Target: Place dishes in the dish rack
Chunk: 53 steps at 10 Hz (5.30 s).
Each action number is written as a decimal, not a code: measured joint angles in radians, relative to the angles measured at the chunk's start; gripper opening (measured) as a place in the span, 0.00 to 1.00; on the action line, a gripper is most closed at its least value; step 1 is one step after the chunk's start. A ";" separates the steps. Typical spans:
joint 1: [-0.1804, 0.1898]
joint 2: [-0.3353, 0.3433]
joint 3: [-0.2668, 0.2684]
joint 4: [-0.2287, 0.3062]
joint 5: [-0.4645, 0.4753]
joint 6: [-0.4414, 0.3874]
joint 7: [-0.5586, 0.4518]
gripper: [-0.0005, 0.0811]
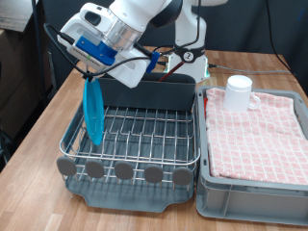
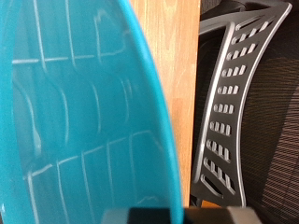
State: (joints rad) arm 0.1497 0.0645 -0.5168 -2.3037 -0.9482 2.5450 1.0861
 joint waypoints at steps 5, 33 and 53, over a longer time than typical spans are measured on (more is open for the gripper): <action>0.000 0.004 0.002 -0.007 0.017 0.005 0.005 0.12; 0.136 -0.252 0.233 0.140 0.725 -0.443 -0.444 0.99; 0.308 -0.385 0.460 0.088 0.904 -0.651 -0.492 0.99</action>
State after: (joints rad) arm 0.4573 -0.3208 -0.0572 -2.2154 -0.0439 1.8935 0.5938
